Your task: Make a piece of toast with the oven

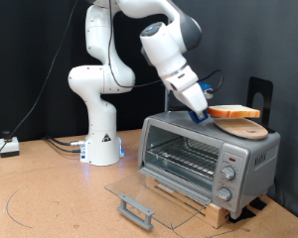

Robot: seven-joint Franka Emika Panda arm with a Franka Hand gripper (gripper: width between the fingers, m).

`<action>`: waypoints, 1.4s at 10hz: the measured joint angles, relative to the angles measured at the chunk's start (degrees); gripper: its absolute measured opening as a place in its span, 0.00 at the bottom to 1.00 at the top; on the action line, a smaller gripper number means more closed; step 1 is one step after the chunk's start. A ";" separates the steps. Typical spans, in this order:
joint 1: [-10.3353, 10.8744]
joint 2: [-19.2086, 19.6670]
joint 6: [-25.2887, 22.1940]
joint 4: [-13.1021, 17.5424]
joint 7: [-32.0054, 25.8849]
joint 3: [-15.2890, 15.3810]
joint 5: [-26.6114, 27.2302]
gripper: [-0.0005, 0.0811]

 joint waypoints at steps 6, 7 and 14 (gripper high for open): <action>-5.66 -1.36 -8.40 -1.60 -8.36 -10.92 -6.83 0.51; -6.72 -1.45 -9.68 -1.60 -9.34 -12.54 -8.15 0.51; -10.51 -1.64 -12.60 -1.63 -15.86 -18.11 -11.82 0.51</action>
